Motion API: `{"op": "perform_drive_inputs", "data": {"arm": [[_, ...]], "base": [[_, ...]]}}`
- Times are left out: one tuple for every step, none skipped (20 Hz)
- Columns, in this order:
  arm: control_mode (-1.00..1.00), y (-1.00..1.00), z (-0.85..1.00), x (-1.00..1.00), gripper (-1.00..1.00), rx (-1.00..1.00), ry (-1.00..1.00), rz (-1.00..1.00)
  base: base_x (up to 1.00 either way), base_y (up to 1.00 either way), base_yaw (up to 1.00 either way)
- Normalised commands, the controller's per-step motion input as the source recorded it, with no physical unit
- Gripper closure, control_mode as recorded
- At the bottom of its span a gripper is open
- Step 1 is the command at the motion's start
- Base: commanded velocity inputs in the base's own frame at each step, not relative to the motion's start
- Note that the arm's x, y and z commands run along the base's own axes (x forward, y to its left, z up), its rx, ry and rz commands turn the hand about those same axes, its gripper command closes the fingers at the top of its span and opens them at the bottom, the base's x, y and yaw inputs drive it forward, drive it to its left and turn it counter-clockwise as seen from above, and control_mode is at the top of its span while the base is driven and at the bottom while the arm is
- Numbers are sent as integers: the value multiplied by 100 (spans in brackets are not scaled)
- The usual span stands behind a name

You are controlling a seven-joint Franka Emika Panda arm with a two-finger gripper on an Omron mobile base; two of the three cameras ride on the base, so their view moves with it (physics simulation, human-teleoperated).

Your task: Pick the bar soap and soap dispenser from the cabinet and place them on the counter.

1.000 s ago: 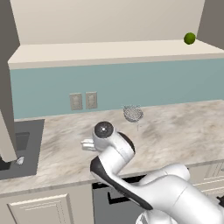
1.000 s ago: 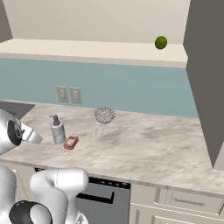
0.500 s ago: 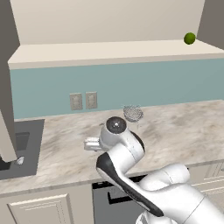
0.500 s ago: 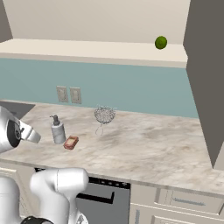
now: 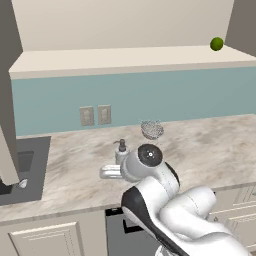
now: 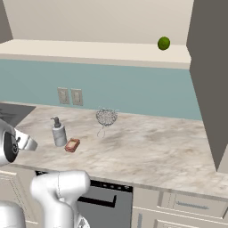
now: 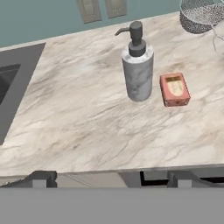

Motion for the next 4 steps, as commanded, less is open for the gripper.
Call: {"op": "perform_drive_inputs", "data": {"arm": [[-100,1,15,-33,-100,4,-1,4],[-100,5,13,-37,-100,3,-1,6],[-100,4,12,-41,-100,3,-3,7],[-100,3,11,-44,-100,3,-3,7]], "base": [[0,0,0],[0,0,0],[0,0,0],[0,0,0]]}}
